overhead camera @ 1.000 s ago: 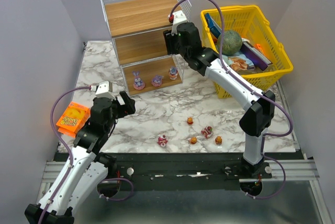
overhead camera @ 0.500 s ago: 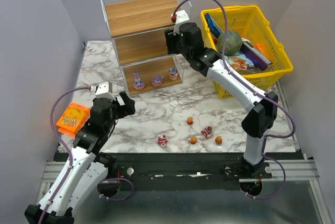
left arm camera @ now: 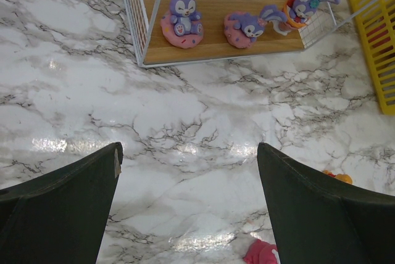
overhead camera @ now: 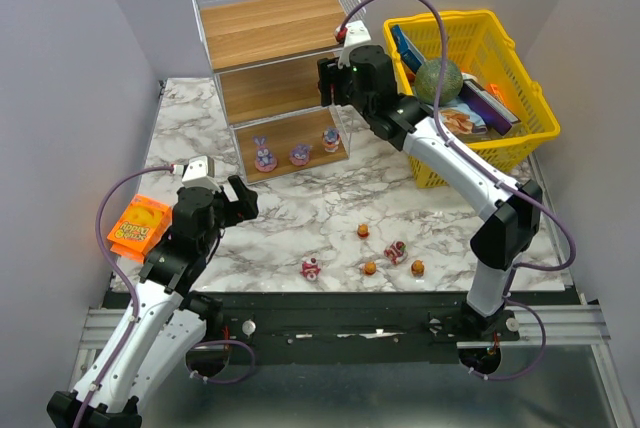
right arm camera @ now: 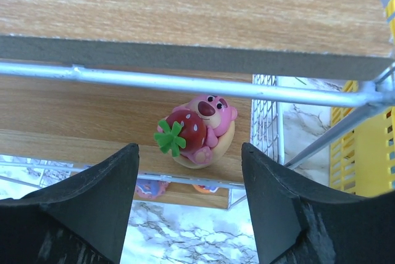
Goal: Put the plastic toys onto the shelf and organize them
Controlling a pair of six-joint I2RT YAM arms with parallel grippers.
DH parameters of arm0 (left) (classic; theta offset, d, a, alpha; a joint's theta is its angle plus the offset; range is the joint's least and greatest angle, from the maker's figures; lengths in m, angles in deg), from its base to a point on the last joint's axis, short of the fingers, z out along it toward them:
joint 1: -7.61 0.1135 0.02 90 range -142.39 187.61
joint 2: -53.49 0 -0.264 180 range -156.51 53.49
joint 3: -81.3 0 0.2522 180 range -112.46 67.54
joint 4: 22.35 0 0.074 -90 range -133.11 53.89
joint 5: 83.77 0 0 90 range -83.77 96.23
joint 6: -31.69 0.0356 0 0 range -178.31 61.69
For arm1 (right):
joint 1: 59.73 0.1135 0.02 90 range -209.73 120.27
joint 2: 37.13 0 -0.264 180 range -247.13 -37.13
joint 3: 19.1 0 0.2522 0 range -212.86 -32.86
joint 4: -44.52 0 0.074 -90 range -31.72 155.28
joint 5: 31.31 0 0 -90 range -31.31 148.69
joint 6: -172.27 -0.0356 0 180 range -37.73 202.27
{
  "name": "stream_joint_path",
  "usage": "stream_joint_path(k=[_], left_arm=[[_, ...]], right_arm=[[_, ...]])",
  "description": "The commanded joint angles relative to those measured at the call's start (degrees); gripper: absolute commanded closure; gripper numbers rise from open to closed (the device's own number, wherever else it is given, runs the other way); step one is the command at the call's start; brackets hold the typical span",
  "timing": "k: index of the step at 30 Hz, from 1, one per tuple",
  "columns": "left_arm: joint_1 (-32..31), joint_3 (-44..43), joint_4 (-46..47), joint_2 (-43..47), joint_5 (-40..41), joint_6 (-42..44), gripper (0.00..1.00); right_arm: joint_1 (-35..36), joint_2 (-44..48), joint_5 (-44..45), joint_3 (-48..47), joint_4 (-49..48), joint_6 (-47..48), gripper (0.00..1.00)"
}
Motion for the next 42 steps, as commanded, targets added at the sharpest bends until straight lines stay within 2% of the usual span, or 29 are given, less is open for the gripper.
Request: stream_joint_path(k=[1,13,23,33,42], left_arm=[[-0.21,-0.90,0.19,0.32,1.00,0.47,0.01],[-0.21,-0.98,0.28,0.06,1.00,0.73,0.01],[-0.21,-1.07,0.36,-0.38,1.00,0.91,0.01],[-0.13,-1.25,0.36,-0.29,0.91,0.91,0.01],[-0.21,-1.34,-0.08,-0.03,1.26,1.08,0.01]], right_arm=[[-0.35,-0.63,-0.91,-0.05,-1.33,-2.45,0.25],[-0.26,-3.44,-0.73,-1.10,-1.60,-5.53,0.29],[-0.35,-4.76,-0.39,-0.49,-1.94,-3.95,0.34],[-0.53,-5.90,0.85,-0.48,-5.46,-4.47,0.26],[-0.79,-7.93,0.67,-1.37,-6.87,-4.21,0.25]])
